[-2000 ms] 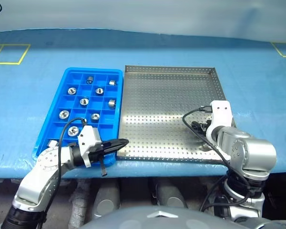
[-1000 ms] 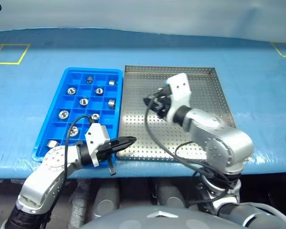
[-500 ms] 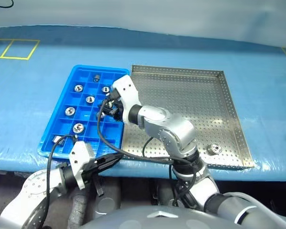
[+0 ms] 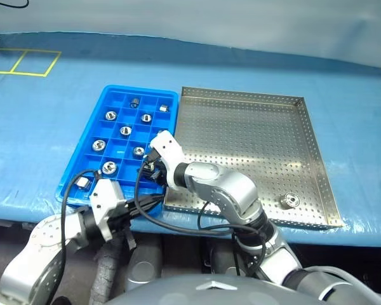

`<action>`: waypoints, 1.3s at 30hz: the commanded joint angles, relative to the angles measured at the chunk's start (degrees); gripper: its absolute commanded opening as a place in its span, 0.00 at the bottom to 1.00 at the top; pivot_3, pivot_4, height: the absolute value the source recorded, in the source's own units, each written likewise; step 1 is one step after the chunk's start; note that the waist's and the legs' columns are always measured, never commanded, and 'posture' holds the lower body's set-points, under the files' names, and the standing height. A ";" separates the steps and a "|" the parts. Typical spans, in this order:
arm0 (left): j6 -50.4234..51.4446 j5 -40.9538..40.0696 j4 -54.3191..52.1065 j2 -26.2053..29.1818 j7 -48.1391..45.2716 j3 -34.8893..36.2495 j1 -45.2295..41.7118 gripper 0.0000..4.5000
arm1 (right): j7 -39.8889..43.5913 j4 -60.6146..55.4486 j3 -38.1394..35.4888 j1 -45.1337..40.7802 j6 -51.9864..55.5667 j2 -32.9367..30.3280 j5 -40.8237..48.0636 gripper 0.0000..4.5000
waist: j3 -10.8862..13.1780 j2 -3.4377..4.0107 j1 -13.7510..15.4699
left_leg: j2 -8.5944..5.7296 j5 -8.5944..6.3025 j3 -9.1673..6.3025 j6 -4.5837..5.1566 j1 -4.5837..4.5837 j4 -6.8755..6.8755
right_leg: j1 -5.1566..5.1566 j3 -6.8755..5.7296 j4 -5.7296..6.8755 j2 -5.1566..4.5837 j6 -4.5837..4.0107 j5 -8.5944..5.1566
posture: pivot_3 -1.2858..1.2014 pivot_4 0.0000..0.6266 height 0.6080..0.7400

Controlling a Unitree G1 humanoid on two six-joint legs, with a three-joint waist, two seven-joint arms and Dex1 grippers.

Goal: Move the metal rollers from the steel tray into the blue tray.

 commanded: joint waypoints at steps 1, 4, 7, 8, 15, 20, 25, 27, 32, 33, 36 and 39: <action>2.48 -0.99 -1.41 -0.76 2.01 -2.04 -2.11 0.00 | 0.45 -0.33 0.21 -1.16 0.31 -1.13 -0.46 0.39 | 0.00 -0.01 -0.13 | -0.01 0.00 0.01 0.00 0.00 0.00 | 0.00 0.01 0.00 -0.01 0.02 0.01 | 0.60 0.24 1.00; 4.25 -0.41 -1.22 -1.62 3.71 -4.31 -4.93 0.00 | 1.16 -0.81 0.81 -1.57 1.09 -2.42 -0.31 0.65 | 0.00 -0.01 0.10 | -0.01 0.00 0.01 0.00 0.00 0.01 | 0.01 0.01 -0.02 -0.02 0.24 0.14 | 0.60 0.24 1.00; 4.92 0.17 -0.51 -2.22 4.32 -5.85 -6.58 0.00 | 0.71 -1.47 0.79 -1.57 1.33 -3.10 -0.63 0.88 | -0.01 -0.01 0.25 | -0.03 0.00 -0.05 0.00 0.02 0.08 | 0.08 -0.01 -0.02 -0.01 0.05 0.03 | 0.60 0.24 1.00; 4.84 0.41 -0.23 -2.39 4.36 -6.38 -6.87 0.00 | 0.54 -2.02 0.60 -1.47 1.17 -3.47 -0.80 0.93 | -0.02 0.00 0.31 | -0.03 0.00 -0.05 0.00 0.02 0.10 | 0.10 -0.01 -0.02 -0.01 0.05 0.03 | 0.59 0.24 1.00; 1.66 1.91 1.33 -2.36 2.39 -8.28 -5.88 0.00 | -4.21 -13.30 -11.67 3.22 0.88 -9.47 -2.97 0.93 | -0.04 -0.03 -0.25 | -0.07 0.00 0.01 0.00 -0.06 0.15 | 0.04 0.06 -0.05 -0.05 0.11 0.07 | 0.58 0.24 1.00; -0.87 1.48 1.65 -1.20 -0.39 -7.70 -4.21 0.00 | -7.44 -20.11 -20.56 10.76 5.44 -20.94 -7.74 0.93 | -0.03 -0.02 -0.46 | -0.10 -0.01 -0.01 0.00 -0.08 0.01 | 0.00 0.05 -0.07 -0.07 0.03 -0.02 | 0.56 0.24 1.00; -0.43 0.09 2.29 -0.61 -1.89 -7.46 -7.04 0.00 | -8.57 -25.13 -30.87 18.57 11.10 -22.17 -8.17 0.93 | -0.02 0.01 -1.99 | 0.01 -0.04 -0.01 0.03 -0.06 -0.06 | -0.05 0.07 -0.04 0.05 0.03 -0.04 | 0.53 0.24 1.00; 0.37 -0.21 2.28 -0.80 -1.86 -7.98 -8.64 0.00 | -8.89 -26.88 -32.88 20.58 12.52 -21.67 -8.34 0.93 | -0.01 0.02 -2.70 | 0.02 -0.04 -0.02 0.03 -0.04 -0.01 | -0.02 0.06 -0.02 0.07 0.03 -0.04 | 0.53 0.24 1.00; 1.73 -1.09 2.03 -0.51 -2.87 -9.35 -10.72 0.00 | -8.31 -31.13 -38.61 21.95 21.18 -17.43 -7.17 0.93 | -0.01 0.02 -4.59 | 0.01 -0.04 0.14 0.03 0.02 0.11 | 0.03 0.22 -0.02 0.04 0.12 0.01 | 0.51 0.24 1.00; 1.75 -0.87 2.40 -0.30 -3.40 -9.71 -11.14 0.00 | -7.75 -32.05 -39.67 22.02 23.86 -17.04 -6.93 0.93 | -0.01 0.02 -4.69 | 0.00 -0.04 0.16 0.03 0.02 0.12 | 0.03 0.24 -0.02 0.04 0.14 0.02 | 0.51 0.24 1.00; 0.19 0.08 4.86 -0.14 -5.72 -10.29 -11.66 0.00 | -6.00 -33.92 -41.43 23.09 28.25 -17.47 -6.06 0.93 | -0.02 0.02 -4.77 | -0.02 -0.04 0.17 0.03 0.02 0.12 | 0.03 0.26 -0.02 0.04 0.16 0.04 | 0.50 0.24 1.00; -2.50 1.07 8.38 -0.04 -8.42 -10.07 -11.71 0.00 | -5.15 -34.33 -41.70 25.32 28.57 -18.75 -5.53 0.93 | -0.02 0.02 -5.06 | -0.02 -0.04 0.16 0.03 0.01 0.10 | 0.01 0.26 -0.02 0.04 0.15 0.03 | 0.50 0.24 1.00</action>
